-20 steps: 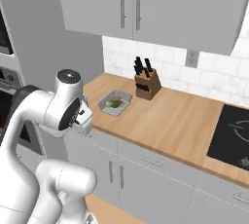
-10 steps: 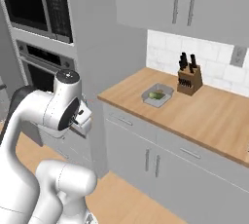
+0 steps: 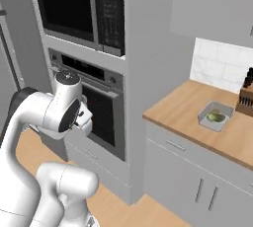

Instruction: Take the meat container that has the steak and place it on the second highest rack of the freezer. Then take the vegetable container that has the sweet potato and cucumber and place it on the highest rack of the freezer.

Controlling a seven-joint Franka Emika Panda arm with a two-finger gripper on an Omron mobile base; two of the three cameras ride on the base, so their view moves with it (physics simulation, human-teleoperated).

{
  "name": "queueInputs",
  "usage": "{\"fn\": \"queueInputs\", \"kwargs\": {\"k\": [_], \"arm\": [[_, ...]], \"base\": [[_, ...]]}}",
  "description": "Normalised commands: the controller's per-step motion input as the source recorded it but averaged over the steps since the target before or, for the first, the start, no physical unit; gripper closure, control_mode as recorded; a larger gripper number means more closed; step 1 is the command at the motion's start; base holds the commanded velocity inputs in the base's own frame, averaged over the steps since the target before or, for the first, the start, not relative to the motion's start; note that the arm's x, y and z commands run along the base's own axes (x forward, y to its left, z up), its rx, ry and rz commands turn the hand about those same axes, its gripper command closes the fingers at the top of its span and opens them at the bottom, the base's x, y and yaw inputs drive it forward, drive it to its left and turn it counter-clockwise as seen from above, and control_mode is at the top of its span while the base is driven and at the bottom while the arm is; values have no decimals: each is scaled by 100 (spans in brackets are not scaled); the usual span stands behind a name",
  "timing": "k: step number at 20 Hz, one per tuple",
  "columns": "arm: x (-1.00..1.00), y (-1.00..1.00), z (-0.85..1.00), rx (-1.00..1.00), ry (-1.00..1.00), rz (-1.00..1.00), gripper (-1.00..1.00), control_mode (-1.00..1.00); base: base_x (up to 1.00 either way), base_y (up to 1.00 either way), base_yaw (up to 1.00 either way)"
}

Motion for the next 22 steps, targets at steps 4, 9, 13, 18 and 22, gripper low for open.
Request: {"fn": "queueInputs", "kwargs": {"k": [4, 9, 13, 18, 22], "arm": [[0, 0, 0, 0, 0, 0, 100, 100], [0, 0, 0, 0, 0, 0, 100, 100], [0, 0, 0, 0, 0, 0, 100, 100], [0, 0, 0, 0, 0, 0, 100, 100], [0, 0, 0, 0, 0, 0, 100, 100]], "base": [[79, 100, 0], [82, 100, 0], [81, 100, 0], [80, 100, 0], [78, 100, 0]]}}
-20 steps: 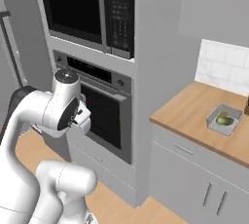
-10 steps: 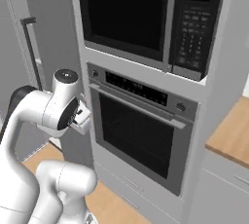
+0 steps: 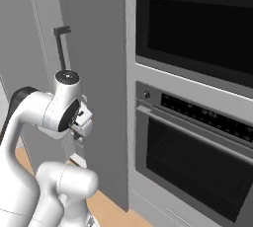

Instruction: Take the meat container that has the steak and place it on the second highest rack of the freezer. Then take the vegetable container that has the sweet potato and cucumber and place it on the highest rack of the freezer.

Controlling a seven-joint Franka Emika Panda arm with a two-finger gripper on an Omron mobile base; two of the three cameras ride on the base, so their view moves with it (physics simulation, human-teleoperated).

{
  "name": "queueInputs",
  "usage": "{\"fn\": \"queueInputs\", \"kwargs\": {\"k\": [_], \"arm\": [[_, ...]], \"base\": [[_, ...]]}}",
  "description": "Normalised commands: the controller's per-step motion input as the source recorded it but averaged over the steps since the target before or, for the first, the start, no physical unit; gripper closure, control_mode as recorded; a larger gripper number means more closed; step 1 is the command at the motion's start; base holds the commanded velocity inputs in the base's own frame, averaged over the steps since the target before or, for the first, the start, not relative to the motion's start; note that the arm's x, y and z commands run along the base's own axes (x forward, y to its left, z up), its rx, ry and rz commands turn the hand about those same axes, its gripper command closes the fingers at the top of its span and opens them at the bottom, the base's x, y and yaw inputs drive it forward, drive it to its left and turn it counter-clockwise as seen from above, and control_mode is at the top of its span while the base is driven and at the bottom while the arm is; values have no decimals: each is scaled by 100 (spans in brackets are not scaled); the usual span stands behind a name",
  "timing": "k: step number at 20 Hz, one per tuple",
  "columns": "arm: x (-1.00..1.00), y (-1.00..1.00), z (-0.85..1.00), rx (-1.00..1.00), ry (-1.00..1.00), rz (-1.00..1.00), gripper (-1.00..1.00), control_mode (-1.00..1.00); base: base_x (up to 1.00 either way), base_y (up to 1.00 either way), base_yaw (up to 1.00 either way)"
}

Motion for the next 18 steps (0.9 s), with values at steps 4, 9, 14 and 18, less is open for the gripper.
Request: {"fn": "queueInputs", "kwargs": {"k": [4, 9, 14, 18], "arm": [[0, 0, 0, 0, 0, 0, 100, 100], [0, 0, 0, 0, 0, 0, 100, 100], [0, 0, 0, 0, 0, 0, 100, 100], [0, 0, 0, 0, 0, 0, 100, 100]], "base": [[78, 100, 0], [76, 83, -6], [68, 64, -13], [61, 25, -23]]}}
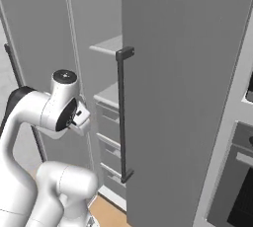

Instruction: Take the meat container that has the steak and place it on the second highest rack of the freezer. Then take the vegetable container that has the sweet potato and cucumber and place it on the highest rack of the freezer.

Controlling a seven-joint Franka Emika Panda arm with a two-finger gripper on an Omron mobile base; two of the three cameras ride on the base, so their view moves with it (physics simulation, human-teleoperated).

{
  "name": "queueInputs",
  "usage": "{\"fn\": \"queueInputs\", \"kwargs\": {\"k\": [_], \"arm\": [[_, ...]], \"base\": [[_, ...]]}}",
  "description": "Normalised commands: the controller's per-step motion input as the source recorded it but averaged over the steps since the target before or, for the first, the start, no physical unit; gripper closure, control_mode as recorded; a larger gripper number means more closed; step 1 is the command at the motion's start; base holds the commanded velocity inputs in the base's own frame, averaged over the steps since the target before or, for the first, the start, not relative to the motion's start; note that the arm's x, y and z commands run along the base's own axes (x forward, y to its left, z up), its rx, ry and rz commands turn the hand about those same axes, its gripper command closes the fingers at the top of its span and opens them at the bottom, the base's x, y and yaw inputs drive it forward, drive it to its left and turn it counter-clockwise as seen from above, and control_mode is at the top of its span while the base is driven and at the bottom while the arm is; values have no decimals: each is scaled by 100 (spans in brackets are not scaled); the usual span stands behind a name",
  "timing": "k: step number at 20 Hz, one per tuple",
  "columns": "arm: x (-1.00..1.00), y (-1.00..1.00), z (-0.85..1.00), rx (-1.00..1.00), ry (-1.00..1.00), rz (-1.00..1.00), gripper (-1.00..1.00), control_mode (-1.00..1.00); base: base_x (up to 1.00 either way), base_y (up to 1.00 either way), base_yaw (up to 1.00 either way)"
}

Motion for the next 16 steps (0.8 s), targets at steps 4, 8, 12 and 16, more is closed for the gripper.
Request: {"fn": "queueInputs", "kwargs": {"k": [4, 8, 12, 16], "arm": [[0, 0, 0, 0, 0, 0, 100, 100], [0, 0, 0, 0, 0, 0, 100, 100], [0, 0, 0, 0, 0, 0, 100, 100], [0, 0, 0, 0, 0, 0, 100, 100]], "base": [[30, -6, -26], [48, 6, -19], [61, 18, -12], [51, 0, -5]]}}
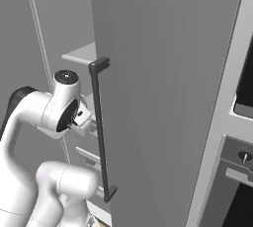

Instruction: Take the meat container that has the steak and place it on the second highest rack of the freezer. Then take the vegetable container that has the sweet potato and cucumber and place it on the highest rack of the freezer.

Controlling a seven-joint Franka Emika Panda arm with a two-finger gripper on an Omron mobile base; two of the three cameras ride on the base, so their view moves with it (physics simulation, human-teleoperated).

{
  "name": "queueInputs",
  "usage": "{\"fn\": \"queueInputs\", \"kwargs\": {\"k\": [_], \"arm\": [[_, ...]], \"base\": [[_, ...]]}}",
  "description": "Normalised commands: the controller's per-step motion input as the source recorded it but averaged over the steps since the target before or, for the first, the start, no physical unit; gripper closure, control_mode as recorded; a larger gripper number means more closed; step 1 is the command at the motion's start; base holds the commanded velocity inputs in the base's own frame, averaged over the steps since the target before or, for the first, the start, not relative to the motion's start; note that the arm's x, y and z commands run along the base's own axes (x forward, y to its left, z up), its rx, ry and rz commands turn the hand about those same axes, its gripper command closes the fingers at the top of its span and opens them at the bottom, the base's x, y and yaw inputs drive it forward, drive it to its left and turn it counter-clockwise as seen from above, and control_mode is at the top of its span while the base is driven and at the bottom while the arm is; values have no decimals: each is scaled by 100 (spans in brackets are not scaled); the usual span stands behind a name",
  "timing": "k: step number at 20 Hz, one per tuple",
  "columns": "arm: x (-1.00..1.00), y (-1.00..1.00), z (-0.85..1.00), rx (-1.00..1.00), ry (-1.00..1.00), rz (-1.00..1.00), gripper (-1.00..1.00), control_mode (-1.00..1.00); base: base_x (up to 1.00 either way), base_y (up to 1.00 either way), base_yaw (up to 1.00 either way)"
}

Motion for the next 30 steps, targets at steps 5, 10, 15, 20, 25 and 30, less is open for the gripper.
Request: {"fn": "queueInputs", "kwargs": {"k": [5, 10, 15, 20, 25, 30], "arm": [[41, 4, -22, -2, 5, -1, 100, -100], [67, 51, -47, -15, 9, -26, 100, -100], [74, 24, -8, -7, 2, -34, 100, -100], [79, -10, -2, 0, 2, -17, 100, -100], [68, -12, -3, 0, 8, -3, 100, -100], [43, -29, -18, 0, 1, 0, 100, -100]], "base": [[9, 0, 0], [0, 0, 0], [0, 0, 0], [0, 0, 0], [0, 0, 0], [0, 0, 0]]}}
